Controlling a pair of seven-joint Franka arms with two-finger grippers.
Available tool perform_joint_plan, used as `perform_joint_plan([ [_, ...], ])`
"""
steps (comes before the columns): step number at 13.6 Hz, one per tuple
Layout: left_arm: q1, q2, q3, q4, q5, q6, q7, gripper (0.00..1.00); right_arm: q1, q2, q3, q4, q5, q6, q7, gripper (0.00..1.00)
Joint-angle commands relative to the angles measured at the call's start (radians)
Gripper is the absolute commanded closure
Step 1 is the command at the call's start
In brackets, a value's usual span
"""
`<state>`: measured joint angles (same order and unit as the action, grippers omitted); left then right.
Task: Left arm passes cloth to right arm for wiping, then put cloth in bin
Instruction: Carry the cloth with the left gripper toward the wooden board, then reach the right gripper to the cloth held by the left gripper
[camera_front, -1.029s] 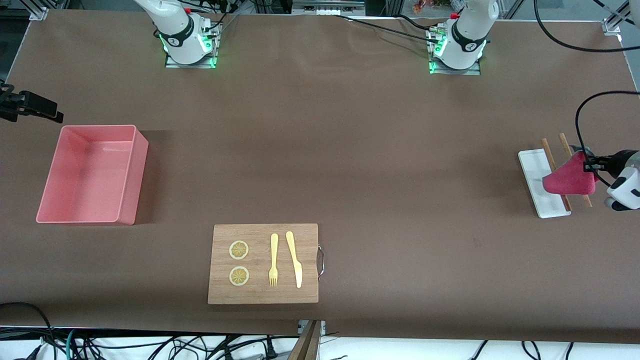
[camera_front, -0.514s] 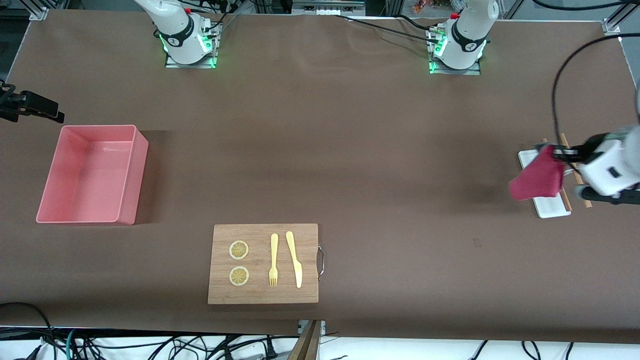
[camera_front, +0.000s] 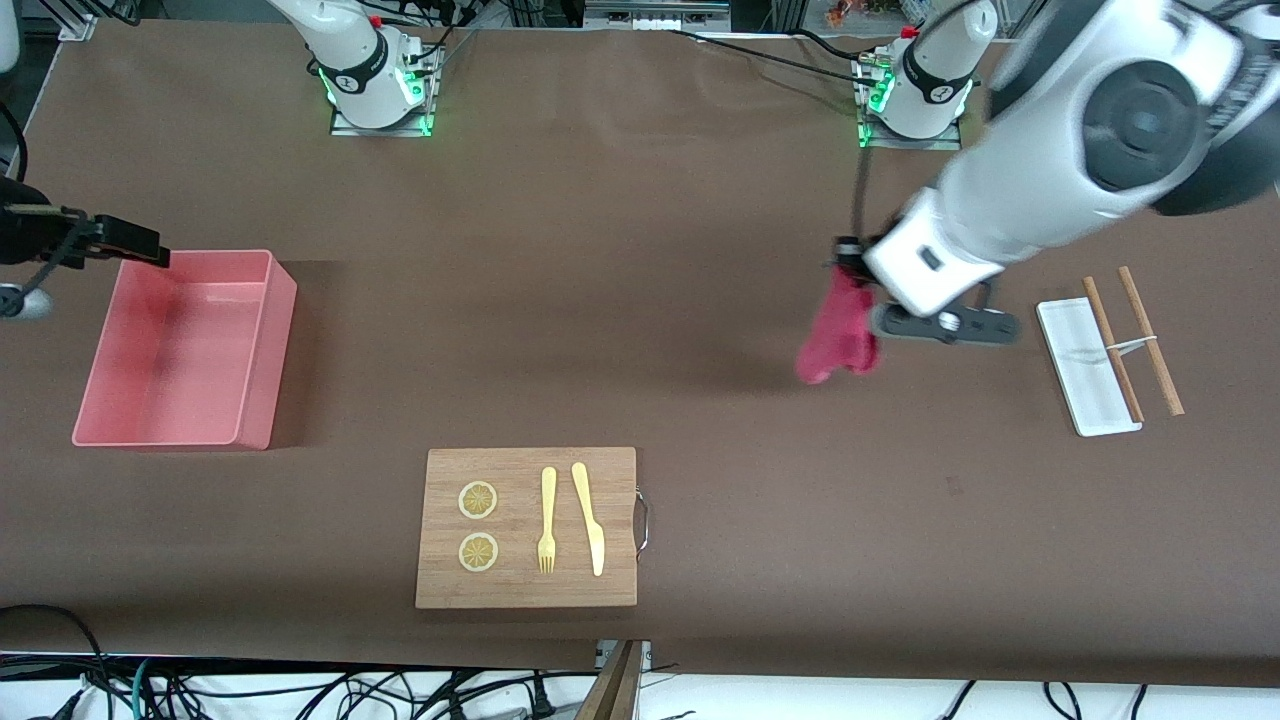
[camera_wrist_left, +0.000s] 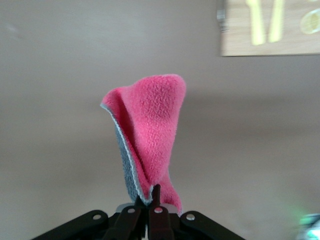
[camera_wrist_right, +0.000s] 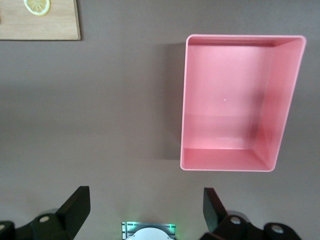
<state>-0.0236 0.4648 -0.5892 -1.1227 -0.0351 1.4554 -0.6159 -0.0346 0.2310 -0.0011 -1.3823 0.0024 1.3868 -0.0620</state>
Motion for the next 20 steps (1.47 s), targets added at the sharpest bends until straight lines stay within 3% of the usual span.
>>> perform_joint_plan([
  [1, -0.077, 0.043, 0.005, 0.054, -0.107, 0.104, -0.181, 1.00, 0.033, 0.059, 0.001, 0.009, 0.017, 0.018, -0.001, 0.00],
  [4, -0.168, 0.090, 0.005, 0.054, -0.186, 0.346, -0.362, 1.00, 0.100, 0.102, 0.003, 0.011, 0.056, 0.093, 0.124, 0.00],
  [7, -0.232, 0.138, 0.006, 0.054, -0.299, 0.598, -0.519, 1.00, 0.111, 0.140, 0.003, 0.011, 0.209, 0.155, 0.279, 0.00],
  [9, -0.259, 0.162, 0.006, 0.055, -0.311, 0.715, -0.594, 1.00, 0.122, 0.159, 0.003, 0.011, 0.316, 0.185, 0.379, 0.00],
  [12, -0.317, 0.215, 0.006, 0.078, -0.374, 0.896, -0.663, 1.00, 0.156, 0.174, 0.003, 0.011, 0.413, 0.251, 0.531, 0.00],
  [15, -0.341, 0.236, 0.008, 0.083, -0.378, 0.974, -0.709, 1.00, 0.176, 0.177, 0.003, 0.011, 0.532, 0.302, 0.690, 0.00],
  [20, -0.346, 0.244, 0.008, 0.083, -0.384, 0.984, -0.714, 1.00, 0.180, 0.183, 0.003, 0.009, 0.682, 0.334, 0.855, 0.00],
])
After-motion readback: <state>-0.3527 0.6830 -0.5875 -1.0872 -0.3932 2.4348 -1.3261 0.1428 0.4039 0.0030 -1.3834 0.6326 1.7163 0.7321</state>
